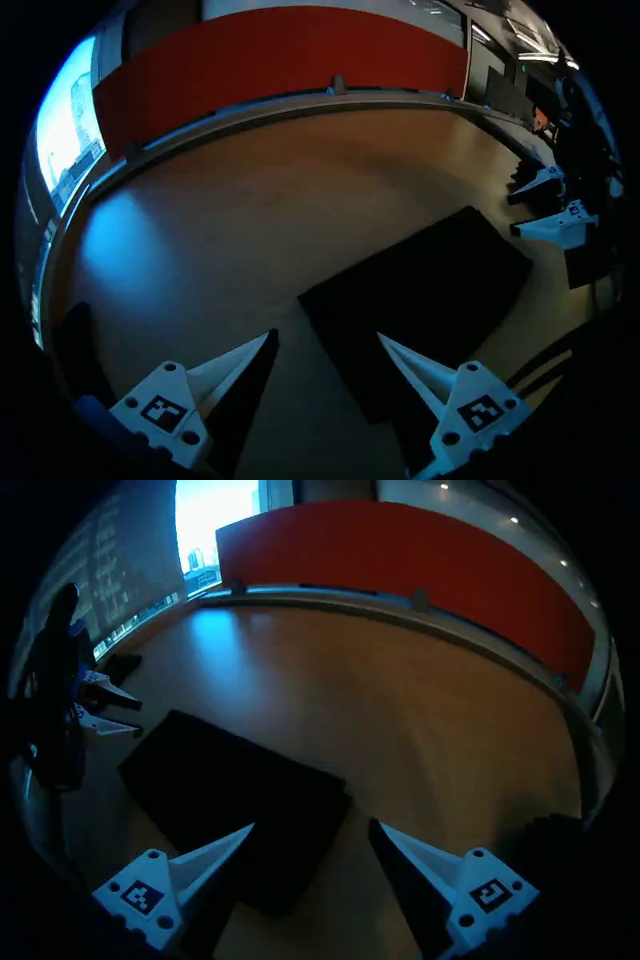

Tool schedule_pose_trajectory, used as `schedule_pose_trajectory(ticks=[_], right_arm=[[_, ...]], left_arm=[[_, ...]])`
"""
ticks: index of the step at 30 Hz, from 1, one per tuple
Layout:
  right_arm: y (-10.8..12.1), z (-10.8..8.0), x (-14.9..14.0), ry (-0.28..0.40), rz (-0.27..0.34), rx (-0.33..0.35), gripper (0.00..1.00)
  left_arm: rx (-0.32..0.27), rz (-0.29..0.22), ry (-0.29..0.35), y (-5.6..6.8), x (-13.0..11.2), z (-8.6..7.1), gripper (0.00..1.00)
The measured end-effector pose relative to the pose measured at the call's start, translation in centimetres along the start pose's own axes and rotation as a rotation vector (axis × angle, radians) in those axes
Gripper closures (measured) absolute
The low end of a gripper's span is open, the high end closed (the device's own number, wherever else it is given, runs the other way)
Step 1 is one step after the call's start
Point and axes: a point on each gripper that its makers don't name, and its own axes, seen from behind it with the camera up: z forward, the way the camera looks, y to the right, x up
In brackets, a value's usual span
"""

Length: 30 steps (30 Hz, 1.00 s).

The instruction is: Fold towel

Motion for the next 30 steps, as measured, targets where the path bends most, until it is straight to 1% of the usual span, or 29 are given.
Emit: schedule_pose_trajectory(ticks=[15, 21, 30], right_arm=[[-0.6, -1.1, -0.7, 0.003, -0.011, 0.008, 0.0], [-1.3, -1.9, -1.4, 0.004, -0.014, 0.012, 0.0], [-2.2, -3.5, -3.1, 0.005, -0.022, 0.013, 0.0]], left_arm=[[0.005, -0.017, 0.008, 0.2, -0.6, -1.2, 0.21], [0.01, -0.033, 0.012, 0.4, -1.4, -2.3, 0.21], [0.02, -0.055, 0.006, 0.8, -3.7, -4.2, 0.21]])
